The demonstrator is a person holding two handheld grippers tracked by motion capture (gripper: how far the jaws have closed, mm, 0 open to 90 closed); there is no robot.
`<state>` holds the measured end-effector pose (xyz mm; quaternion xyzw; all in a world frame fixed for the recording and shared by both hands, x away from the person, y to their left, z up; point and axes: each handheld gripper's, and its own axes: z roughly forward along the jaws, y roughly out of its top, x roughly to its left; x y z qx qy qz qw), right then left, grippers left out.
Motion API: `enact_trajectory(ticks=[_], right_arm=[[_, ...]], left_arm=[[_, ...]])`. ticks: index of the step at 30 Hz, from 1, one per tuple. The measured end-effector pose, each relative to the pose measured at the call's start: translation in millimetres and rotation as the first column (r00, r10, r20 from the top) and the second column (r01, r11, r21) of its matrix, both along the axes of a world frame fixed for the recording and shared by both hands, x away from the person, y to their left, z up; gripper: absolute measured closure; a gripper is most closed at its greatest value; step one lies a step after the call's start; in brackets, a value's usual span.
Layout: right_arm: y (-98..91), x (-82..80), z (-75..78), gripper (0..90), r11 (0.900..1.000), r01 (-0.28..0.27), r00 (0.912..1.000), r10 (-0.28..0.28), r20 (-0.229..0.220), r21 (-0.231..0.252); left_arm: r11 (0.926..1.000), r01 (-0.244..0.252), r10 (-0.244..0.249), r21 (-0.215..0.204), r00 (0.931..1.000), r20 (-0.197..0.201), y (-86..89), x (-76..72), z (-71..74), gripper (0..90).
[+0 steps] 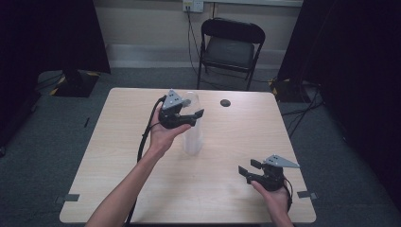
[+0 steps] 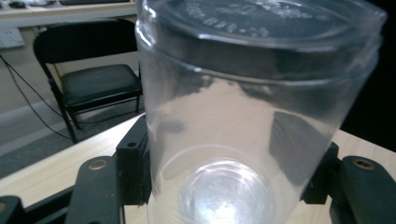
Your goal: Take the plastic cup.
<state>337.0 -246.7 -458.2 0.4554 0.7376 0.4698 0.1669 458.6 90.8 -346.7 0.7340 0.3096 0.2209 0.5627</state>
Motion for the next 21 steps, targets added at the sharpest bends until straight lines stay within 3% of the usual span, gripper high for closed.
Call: enact_trajectory(ticks=[14, 21], right_arm=[[1.2, -0.1, -0.3, 36.1, 1.0, -0.004, 1.0, 0.004, -0.001, -0.001], [1.7, 0.3, -0.7, 36.1, 1.0, -0.004, 1.0, 0.004, -0.002, -0.004]], left_arm=[[0.9992, -0.006, 0.007, -0.041, 0.9995, 0.032, 5.7, -6.2, 13.8, 36.0], [0.9988, 0.002, 0.001, -0.049, 0.9979, 0.065, 9.8, -13.6, 27.4, 36.0]])
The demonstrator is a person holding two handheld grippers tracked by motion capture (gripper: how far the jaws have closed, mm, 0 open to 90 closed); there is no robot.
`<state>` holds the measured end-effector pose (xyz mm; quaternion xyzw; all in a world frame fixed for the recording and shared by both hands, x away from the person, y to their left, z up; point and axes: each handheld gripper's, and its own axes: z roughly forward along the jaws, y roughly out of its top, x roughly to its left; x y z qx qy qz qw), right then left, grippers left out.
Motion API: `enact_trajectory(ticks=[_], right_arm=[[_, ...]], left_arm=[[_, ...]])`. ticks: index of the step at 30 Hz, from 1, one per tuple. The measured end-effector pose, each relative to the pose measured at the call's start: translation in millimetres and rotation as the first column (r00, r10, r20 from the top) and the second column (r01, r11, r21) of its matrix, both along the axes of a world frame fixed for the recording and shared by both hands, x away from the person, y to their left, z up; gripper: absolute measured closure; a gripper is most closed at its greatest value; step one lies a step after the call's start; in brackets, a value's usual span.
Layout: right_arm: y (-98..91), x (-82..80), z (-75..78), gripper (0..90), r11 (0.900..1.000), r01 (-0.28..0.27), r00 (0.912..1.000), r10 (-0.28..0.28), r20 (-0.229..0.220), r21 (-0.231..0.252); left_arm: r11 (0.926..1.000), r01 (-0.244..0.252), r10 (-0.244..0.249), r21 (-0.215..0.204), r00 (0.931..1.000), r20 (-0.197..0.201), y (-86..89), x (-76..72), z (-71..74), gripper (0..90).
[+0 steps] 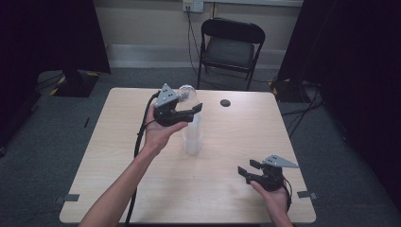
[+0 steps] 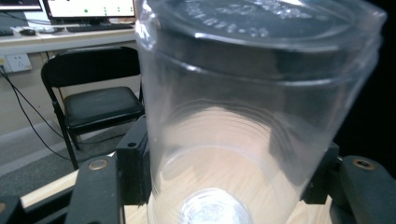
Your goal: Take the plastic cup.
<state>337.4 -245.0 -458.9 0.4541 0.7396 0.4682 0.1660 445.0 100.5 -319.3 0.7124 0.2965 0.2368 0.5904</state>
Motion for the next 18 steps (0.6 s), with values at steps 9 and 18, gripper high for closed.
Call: enact_trajectory(ticks=[9, 18], right_arm=[[0.0, -0.4, 0.7, 36.1, 1.0, -0.001, 1.0, 0.001, 0.004, 0.003], [1.5, -1.2, 1.6, 36.2, 1.0, -0.004, 0.9999, 0.004, 0.009, 0.005]], left_arm=[[0.9992, 0.007, -0.007, -0.039, 0.9998, -0.019, 8.4, -9.9, 7.1, 36.3], [0.9976, 0.009, -0.013, -0.069, 0.9977, -0.066, 22.2, -20.5, 6.0, 36.4]])
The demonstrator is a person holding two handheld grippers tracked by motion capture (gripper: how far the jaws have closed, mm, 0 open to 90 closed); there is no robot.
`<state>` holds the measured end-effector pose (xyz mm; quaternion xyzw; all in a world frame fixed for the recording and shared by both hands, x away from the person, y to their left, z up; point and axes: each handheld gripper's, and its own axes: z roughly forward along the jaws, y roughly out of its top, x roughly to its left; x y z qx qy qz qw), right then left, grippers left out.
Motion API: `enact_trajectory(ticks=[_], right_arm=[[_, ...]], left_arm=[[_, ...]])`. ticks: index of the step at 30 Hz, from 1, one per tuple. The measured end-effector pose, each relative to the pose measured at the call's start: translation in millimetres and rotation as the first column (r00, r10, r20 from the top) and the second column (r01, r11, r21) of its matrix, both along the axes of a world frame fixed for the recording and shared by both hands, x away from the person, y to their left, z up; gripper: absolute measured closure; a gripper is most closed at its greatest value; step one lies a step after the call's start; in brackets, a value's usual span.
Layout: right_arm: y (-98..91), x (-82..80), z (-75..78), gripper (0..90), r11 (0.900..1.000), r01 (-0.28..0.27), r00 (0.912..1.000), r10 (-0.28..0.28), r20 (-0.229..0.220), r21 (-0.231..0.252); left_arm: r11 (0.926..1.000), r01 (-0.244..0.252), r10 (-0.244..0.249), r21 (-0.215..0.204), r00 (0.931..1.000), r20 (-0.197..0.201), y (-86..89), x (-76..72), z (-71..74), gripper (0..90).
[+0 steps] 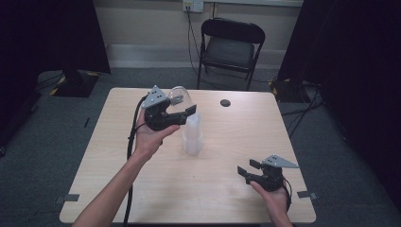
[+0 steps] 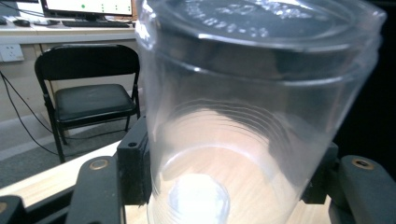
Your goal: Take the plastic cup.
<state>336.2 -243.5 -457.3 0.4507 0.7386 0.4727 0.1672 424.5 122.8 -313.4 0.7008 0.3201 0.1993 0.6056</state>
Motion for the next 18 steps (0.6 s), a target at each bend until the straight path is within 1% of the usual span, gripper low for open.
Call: enact_trajectory(ticks=[1, 3, 5, 7, 8, 9, 10, 11, 13, 15, 16, 18], right_arm=[[0.2, -0.1, 0.0, 36.2, 1.0, -0.001, 1.0, 0.001, -0.001, -0.002], [0.8, -0.5, 0.0, 36.4, 1.0, -0.005, 1.0, 0.005, 0.0, -0.001], [1.0, -0.5, 0.1, 36.4, 1.0, -0.004, 1.0, 0.004, 0.001, -0.002], [1.8, -0.7, 0.2, 36.4, 1.0, -0.004, 1.0, 0.004, -0.001, -0.005], [2.2, -0.7, 0.3, 36.5, 1.0, -0.005, 1.0, 0.005, -0.002, -0.004], [2.2, -0.7, 0.3, 36.5, 1.0, -0.005, 1.0, 0.005, -0.002, -0.004], [2.7, -0.9, 0.3, 36.7, 0.9999, -0.009, 1.0, 0.009, -0.001, -0.006], [2.7, -0.9, 0.3, 36.7, 0.9999, -0.009, 1.0, 0.009, -0.001, -0.006], [3.6, -0.7, 0.3, 37.0, 0.9999, -0.012, 0.9999, 0.012, 0.001, -0.007], [4.1, -1.0, 0.6, 37.1, 0.9999, -0.011, 0.9999, 0.011, 0.0, -0.007], [4.5, -1.1, 0.7, 37.6, 0.9999, -0.016, 0.9999, 0.016, 0.001, -0.005], [4.9, -1.1, 0.7, 37.9, 0.9997, -0.022, 0.9998, 0.022, 0.001, -0.008]], left_arm=[[1.0, -0.002, 0.002, -0.005, 1.0, -0.004, 2.2, -1.2, 0.0, 36.4], [0.9996, 0.01, -0.011, -0.025, 0.9997, -0.022, 8.9, -4.7, -1.7, 36.4], [0.9995, 0.012, -0.013, -0.029, 0.9996, -0.026, 10.5, -5.9, -2.8, 36.4], [0.9988, 0.032, -0.034, -0.038, 0.9982, -0.05, 16.2, -9.2, -6.4, 36.4], [0.9988, 0.032, -0.034, -0.038, 0.9982, -0.05, 16.2, -9.2, -6.4, 36.4], [0.9984, 0.034, -0.036, -0.045, 0.9977, -0.058, 17.9, -10.5, -8.0, 36.4], [0.9971, 0.037, -0.042, -0.067, 0.9964, -0.074, 22.1, -12.8, -11.1, 36.3], [0.9971, 0.037, -0.042, -0.067, 0.9964, -0.074, 22.1, -12.8, -11.1, 36.1], [0.9961, 0.032, -0.04, -0.082, 0.9947, -0.095, 27.9, -16.9, -15.1, 36.2], [0.996, 0.041, -0.049, -0.079, 0.9939, -0.099, 29.5, -18.7, -16.3, 36.2], [0.9964, 0.042, -0.049, -0.074, 0.9935, -0.103, 31.3, -23.2, -19.0, 36.2], [0.9965, 0.042, -0.05, -0.072, 0.9929, -0.108, 32.7, -27.3, -21.3, 36.2]])
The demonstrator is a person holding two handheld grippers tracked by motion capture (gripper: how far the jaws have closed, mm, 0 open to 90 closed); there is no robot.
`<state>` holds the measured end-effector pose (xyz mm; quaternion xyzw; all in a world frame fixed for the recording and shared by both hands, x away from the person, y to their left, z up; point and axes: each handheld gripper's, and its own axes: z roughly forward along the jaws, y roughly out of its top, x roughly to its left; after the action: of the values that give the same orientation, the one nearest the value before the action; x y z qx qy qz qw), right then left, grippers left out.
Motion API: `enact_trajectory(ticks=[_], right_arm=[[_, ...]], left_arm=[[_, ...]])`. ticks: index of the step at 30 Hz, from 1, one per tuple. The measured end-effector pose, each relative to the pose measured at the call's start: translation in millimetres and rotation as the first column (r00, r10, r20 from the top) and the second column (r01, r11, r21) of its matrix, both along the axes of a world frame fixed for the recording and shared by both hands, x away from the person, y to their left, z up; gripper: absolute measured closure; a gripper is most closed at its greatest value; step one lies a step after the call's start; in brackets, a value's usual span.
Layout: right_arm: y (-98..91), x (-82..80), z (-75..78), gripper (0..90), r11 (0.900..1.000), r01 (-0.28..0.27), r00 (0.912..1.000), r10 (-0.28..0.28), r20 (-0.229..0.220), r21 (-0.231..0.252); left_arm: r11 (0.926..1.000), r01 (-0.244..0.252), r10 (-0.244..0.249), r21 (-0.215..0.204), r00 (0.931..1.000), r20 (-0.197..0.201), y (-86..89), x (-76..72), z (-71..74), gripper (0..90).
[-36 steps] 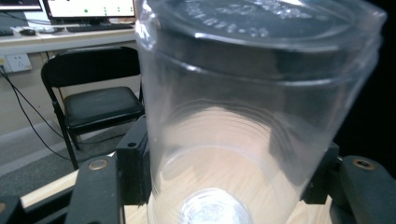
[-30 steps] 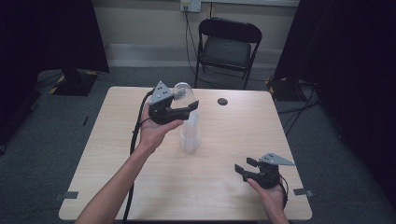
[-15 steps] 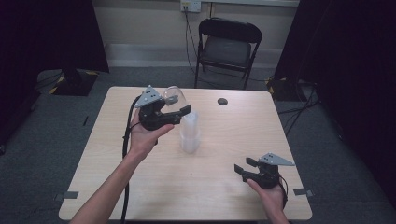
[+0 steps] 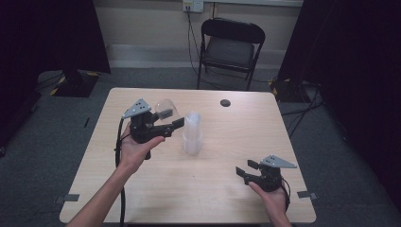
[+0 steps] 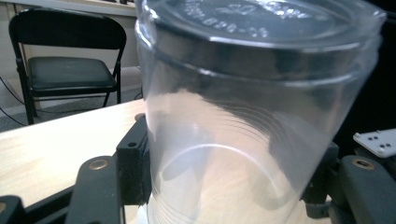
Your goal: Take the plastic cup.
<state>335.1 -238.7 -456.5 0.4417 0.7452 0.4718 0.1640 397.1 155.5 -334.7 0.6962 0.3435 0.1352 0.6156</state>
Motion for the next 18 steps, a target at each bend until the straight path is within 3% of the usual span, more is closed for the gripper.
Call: enact_trajectory(ticks=[8, 13, 18], right_arm=[[4.1, -1.5, 2.6, 41.3, 0.9999, -0.012, 0.9999, 0.012, 0.012, -0.011], [10.3, -3.8, 6.7, 43.6, 0.9997, -0.01, 0.9988, 0.011, 0.048, -0.022], [19.7, -5.7, 8.9, 43.8, 0.9987, -0.044, 0.996, 0.046, 0.077, -0.027]], left_arm=[[0.9998, 0.018, -0.018, 0.01, 0.9983, -0.055, 3.3, -9.2, -16.8, 37.3], [0.9997, 0.017, -0.015, 0.02, 0.9966, -0.082, 6.4, -13.9, -27.0, 37.7], [0.9998, 0.021, -0.02, 0.007, 0.9936, -0.111, 5.7, -19.1, -34.9, 37.7]])
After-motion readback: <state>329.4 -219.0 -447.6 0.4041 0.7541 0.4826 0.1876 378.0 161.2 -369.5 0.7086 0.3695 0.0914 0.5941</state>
